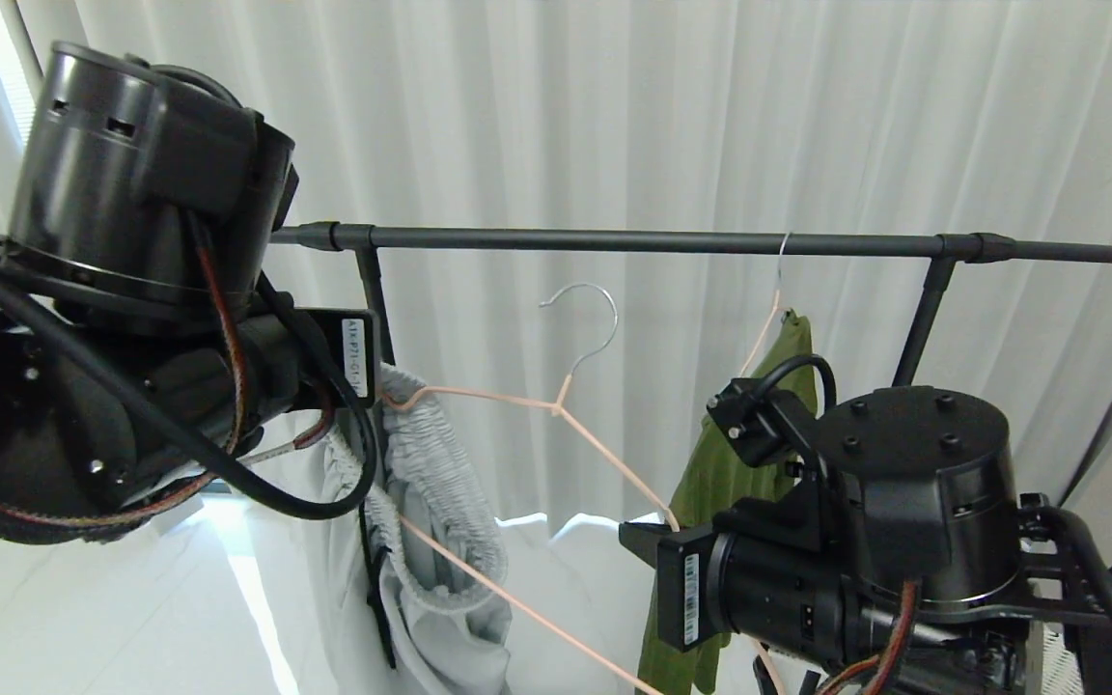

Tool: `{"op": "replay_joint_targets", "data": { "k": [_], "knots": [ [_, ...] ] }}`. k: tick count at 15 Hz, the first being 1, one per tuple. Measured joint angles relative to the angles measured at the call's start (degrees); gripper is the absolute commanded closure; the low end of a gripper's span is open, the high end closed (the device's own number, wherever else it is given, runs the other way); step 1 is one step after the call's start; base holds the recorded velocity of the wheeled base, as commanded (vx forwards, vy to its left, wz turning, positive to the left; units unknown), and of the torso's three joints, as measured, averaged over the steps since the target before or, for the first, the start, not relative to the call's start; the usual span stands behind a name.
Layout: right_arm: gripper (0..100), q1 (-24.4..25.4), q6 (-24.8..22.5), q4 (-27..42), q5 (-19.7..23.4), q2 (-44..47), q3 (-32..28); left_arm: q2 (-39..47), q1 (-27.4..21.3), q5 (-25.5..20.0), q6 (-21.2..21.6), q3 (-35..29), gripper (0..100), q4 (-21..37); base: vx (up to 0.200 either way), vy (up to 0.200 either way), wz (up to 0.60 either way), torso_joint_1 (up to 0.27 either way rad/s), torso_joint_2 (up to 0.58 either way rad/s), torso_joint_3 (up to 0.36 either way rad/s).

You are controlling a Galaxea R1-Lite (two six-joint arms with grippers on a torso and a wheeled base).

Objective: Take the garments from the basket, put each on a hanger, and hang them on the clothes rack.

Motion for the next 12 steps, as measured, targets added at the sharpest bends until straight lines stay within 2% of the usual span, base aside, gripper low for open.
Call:
{"op": "replay_joint_targets", "data": {
  "k": [5,9,12],
  "knots": [
    [100,1.97,-0.3,-0.24,-0.01,-0.18,-1.9,-0.06,-6.45,-0.13,-2.79,-1.01,100,0.0,0.0,0.0,0.0,0.0,0.0,0.0],
    [100,4.22,-1.54,-0.46,-0.01,0.95,-2.65,-0.09,-8.16,-0.35,-3.13,-2.58,100,-0.07,0.0,0.0,0.0,0.0,0.0,0.0],
    [100,5.38,-2.22,-5.21,-0.04,3.4,-3.54,-0.26,-10.39,-0.62,-4.44,-3.72,100,-0.07,0.0,0.0,0.0,0.0,0.0,0.0]
  ]
}}
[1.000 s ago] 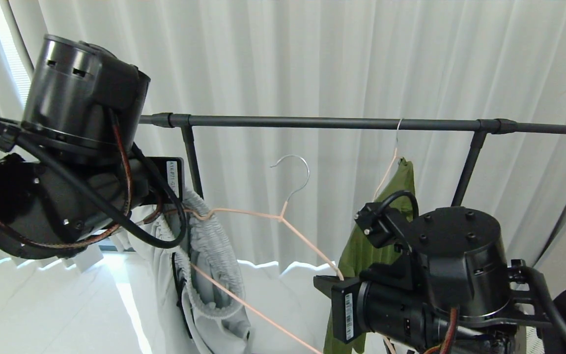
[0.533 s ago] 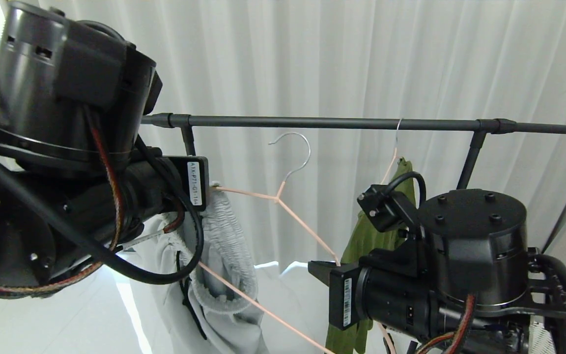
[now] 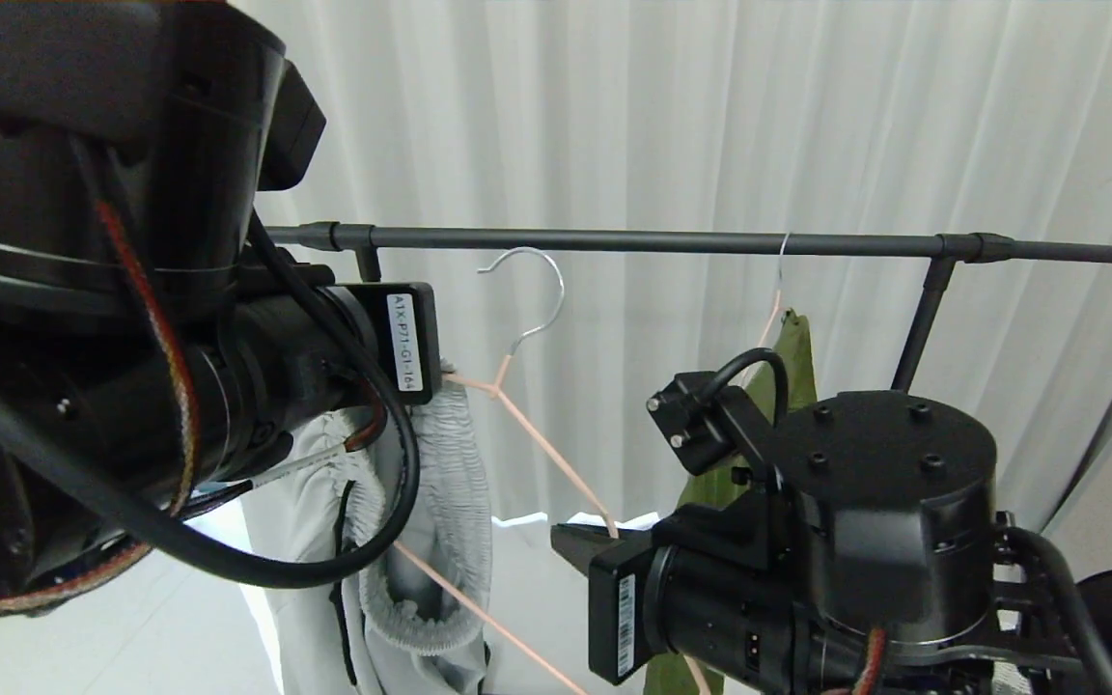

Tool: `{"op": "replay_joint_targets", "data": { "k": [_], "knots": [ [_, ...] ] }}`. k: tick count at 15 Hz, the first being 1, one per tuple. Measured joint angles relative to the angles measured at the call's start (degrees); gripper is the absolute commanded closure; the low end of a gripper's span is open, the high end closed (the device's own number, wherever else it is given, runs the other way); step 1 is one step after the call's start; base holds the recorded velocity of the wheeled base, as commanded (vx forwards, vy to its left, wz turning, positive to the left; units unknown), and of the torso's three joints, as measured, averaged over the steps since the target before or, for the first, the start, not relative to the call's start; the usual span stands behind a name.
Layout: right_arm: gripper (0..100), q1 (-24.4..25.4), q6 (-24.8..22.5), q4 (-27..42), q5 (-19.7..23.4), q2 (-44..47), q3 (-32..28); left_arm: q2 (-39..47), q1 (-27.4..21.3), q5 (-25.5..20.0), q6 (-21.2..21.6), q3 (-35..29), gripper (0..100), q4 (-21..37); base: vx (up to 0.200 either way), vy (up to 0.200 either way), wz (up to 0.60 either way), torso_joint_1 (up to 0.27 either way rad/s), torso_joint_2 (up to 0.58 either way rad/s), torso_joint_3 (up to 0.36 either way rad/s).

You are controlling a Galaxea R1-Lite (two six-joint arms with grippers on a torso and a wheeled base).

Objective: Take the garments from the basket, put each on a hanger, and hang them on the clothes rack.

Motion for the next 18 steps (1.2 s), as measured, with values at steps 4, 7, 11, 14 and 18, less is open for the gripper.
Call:
{"op": "replay_joint_targets", "data": {
  "k": [4,7,11,14,18],
  "knots": [
    [100,0.18,-0.02,-1.26,0.0,2.45,-1.34,-0.24,-3.77,0.07,-0.99,0.0,100,0.1,0.0,0.0,0.0,0.0,0.0,0.0],
    [100,0.07,0.0,-1.34,-0.07,3.0,-1.87,-0.3,-5.32,0.07,-1.26,0.11,100,0.1,0.0,0.0,0.0,0.0,0.0,0.0],
    [100,0.0,-1.95,-3.44,-2.27,2.78,-1.77,-1.13,-5.18,-1.05,-1.34,1.83,100,0.07,0.0,0.0,0.0,0.0,0.0,0.0],
    [100,0.02,-4.3,-6.02,-2.44,2.26,-1.62,-2.73,-4.4,-3.16,-1.23,2.24,100,-0.41,0.0,0.0,0.0,0.0,0.0,0.0],
    [100,0.0,-7.94,-8.59,-2.4,0.74,-0.96,-4.8,-3.34,-3.97,-0.55,1.82,100,-0.44,0.0,0.0,0.0,0.0,0.0,0.0]
  ]
}}
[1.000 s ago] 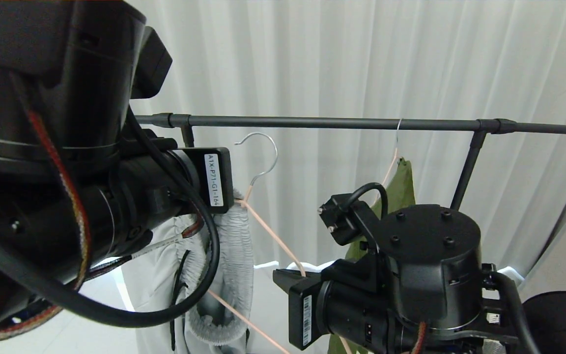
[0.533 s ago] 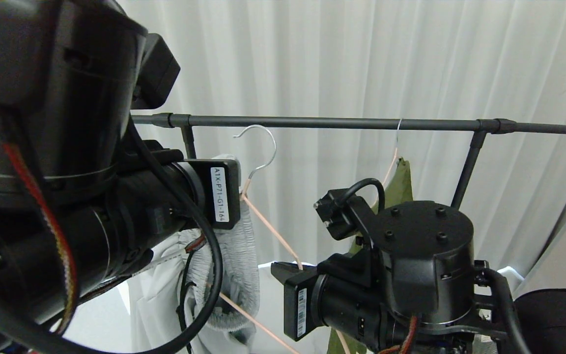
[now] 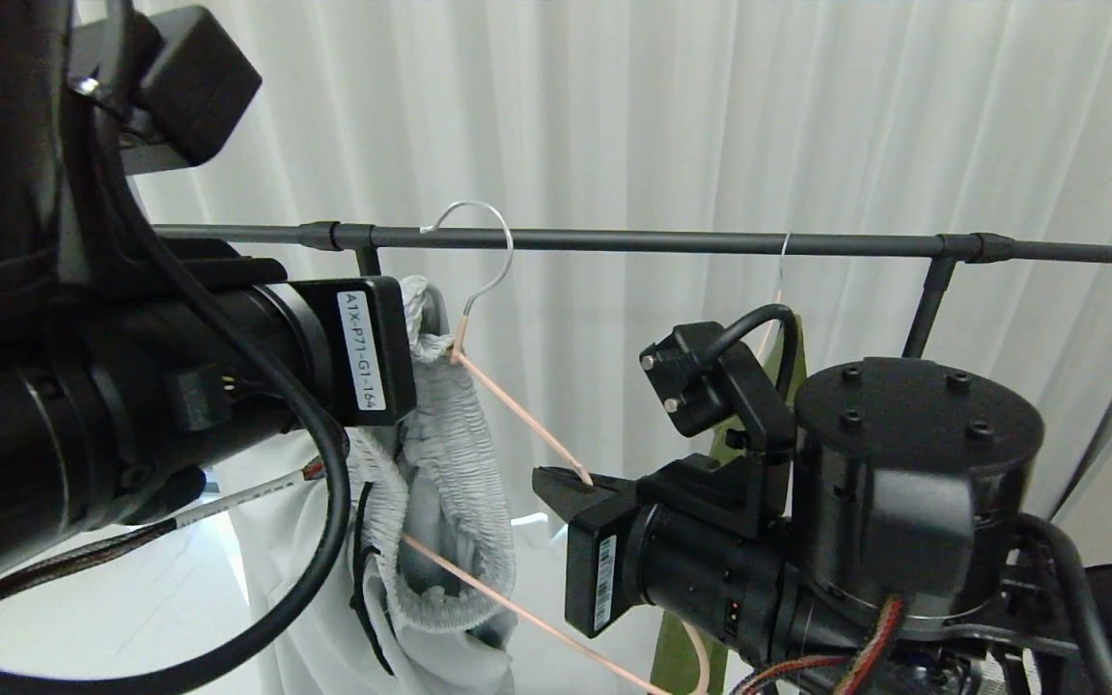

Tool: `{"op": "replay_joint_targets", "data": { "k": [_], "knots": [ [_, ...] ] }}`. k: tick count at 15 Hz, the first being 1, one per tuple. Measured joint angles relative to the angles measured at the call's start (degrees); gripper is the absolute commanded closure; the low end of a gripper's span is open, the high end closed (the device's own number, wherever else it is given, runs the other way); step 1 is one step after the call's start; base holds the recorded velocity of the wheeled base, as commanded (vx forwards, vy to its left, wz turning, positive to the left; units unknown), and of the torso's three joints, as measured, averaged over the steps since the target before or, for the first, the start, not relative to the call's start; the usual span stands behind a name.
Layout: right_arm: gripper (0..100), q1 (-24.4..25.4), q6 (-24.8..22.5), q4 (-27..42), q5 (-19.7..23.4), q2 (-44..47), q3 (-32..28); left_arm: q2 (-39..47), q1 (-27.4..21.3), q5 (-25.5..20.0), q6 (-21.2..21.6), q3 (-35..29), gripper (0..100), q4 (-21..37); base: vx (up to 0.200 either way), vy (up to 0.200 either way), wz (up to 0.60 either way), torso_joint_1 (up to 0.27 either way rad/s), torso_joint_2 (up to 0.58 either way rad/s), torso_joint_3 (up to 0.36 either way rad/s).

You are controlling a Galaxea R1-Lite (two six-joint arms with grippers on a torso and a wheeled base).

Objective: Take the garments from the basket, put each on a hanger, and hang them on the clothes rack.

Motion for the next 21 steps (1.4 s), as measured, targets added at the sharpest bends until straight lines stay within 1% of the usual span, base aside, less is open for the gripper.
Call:
{"op": "replay_joint_targets", "data": {
  "k": [1,3,5,9,10,16,19,21],
  "knots": [
    [100,0.05,-1.49,-0.95,0.0,-0.33,0.74,-0.49,0.04,-1.91,0.13,-0.6,100,0.02,0.0,0.0,0.0,0.0,0.0,0.0],
    [100,0.27,-2.66,-2.99,0.0,-0.8,2.15,-1.18,0.04,-4.0,0.27,-1.67,100,0.02,0.0,0.0,0.0,0.0,0.0,0.0],
    [100,0.3,-3.05,-3.69,0.02,-1.07,2.95,-1.58,0.04,-4.32,0.35,-1.82,100,0.02,0.0,0.0,0.0,0.0,0.0,0.0],
    [100,0.05,-5.75,-5.99,0.11,-1.5,3.32,-1.89,0.04,-4.35,0.52,-1.95,100,-0.04,0.0,0.0,0.0,0.0,0.0,0.0],
    [100,0.02,-6.4,-6.49,0.13,-1.57,3.36,-1.95,-0.02,-4.35,0.57,-2.04,0,-0.04,0.0,0.0,0.0,0.0,0.0,0.0],
    [100,-1.55,-6.74,-7.44,0.13,-1.83,3.32,-4.02,-1.62,-4.38,2.74,-1.71,0,-0.09,0.0,0.0,0.0,0.0,0.0,0.0],
    [100,-2.51,-9.23,-9.74,0.05,-1.83,3.41,-5.53,-1.87,-4.33,3.85,-1.6,0,-0.06,0.0,0.0,0.0,0.0,0.0,0.0],
    [100,-2.71,-9.39,-10.26,0.05,-1.96,3.39,-6.61,-1.89,-4.35,4.88,-1.56,0,-0.09,0.0,0.0,0.0,0.0,0.0,0.0]
  ]
}}
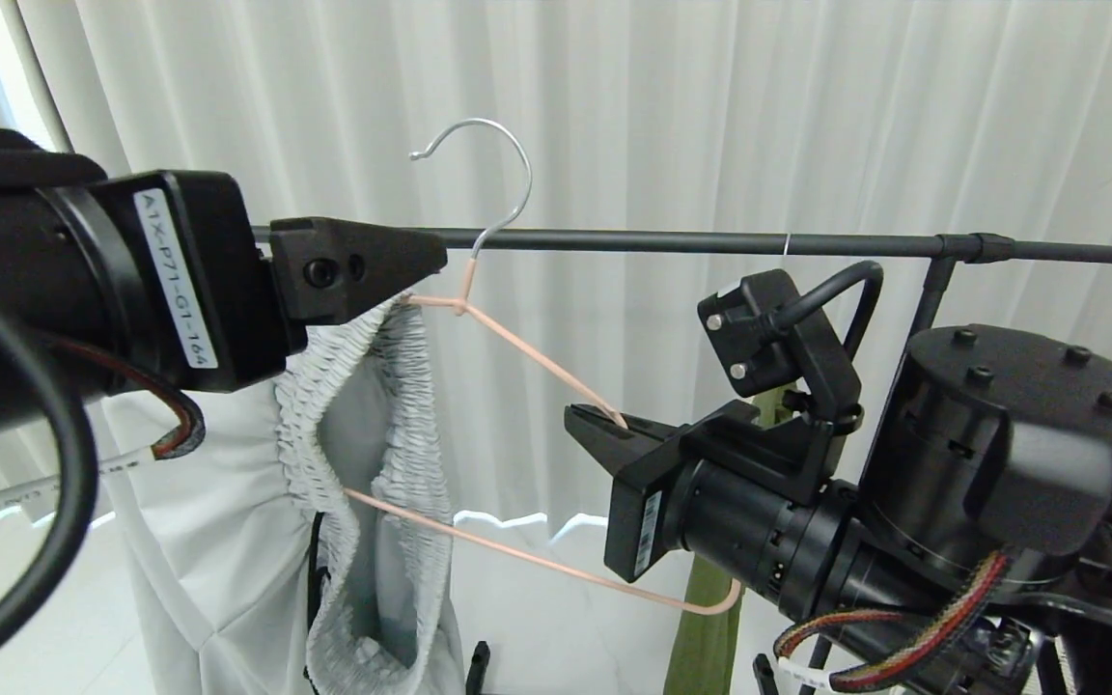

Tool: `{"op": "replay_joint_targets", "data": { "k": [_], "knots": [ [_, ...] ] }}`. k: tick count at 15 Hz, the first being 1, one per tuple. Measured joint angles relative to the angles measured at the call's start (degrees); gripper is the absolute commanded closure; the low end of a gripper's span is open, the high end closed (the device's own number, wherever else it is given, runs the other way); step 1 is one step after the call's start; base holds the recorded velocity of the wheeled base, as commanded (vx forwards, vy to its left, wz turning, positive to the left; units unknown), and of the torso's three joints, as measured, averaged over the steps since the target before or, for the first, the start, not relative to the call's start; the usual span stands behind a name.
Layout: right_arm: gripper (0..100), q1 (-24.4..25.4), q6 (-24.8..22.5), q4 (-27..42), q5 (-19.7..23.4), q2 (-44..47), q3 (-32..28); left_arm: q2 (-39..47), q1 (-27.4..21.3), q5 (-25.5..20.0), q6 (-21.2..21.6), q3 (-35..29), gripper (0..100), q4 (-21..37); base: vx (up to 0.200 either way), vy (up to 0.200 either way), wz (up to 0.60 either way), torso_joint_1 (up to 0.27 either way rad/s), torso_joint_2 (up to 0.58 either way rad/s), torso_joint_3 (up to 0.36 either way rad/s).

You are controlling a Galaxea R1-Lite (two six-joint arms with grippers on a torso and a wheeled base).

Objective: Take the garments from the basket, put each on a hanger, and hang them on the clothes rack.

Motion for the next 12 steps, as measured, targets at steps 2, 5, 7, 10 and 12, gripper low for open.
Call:
{"op": "replay_joint_targets", "data": {
  "k": [2,5,7,10,12],
  "knots": [
    [100,-0.46,-0.41,-0.73,-0.02,-0.09,0.0,-0.96,0.0,0.0,0.16,0.07,0,0.0,0.0,0.0,0.0,0.0,0.0,0.0],
    [100,-2.1,-3.25,-1.56,0.0,-0.49,1.13,-3.11,-0.01,-0.07,3.69,1.82,0,0.07,0.0,0.0,0.0,0.0,0.0,0.0],
    [100,-3.39,-5.36,-2.27,0.35,-1.34,3.12,-5.74,-0.01,-2.08,8.37,5.25,0,0.09,0.0,0.0,0.0,0.0,0.0,0.0],
    [100,-4.77,-7.23,-2.38,1.94,-4.27,8.27,-12.24,0.13,-12.68,16.57,12.87,0,0.13,0.0,0.0,0.0,0.0,0.0,0.0],
    [100,-5.01,-9.25,-2.49,2.46,-6.8,12.15,-15.32,1.15,-16.69,18.41,17.25,0,0.11,0.0,0.0,0.0,0.0,0.0,0.0]
  ]
}}
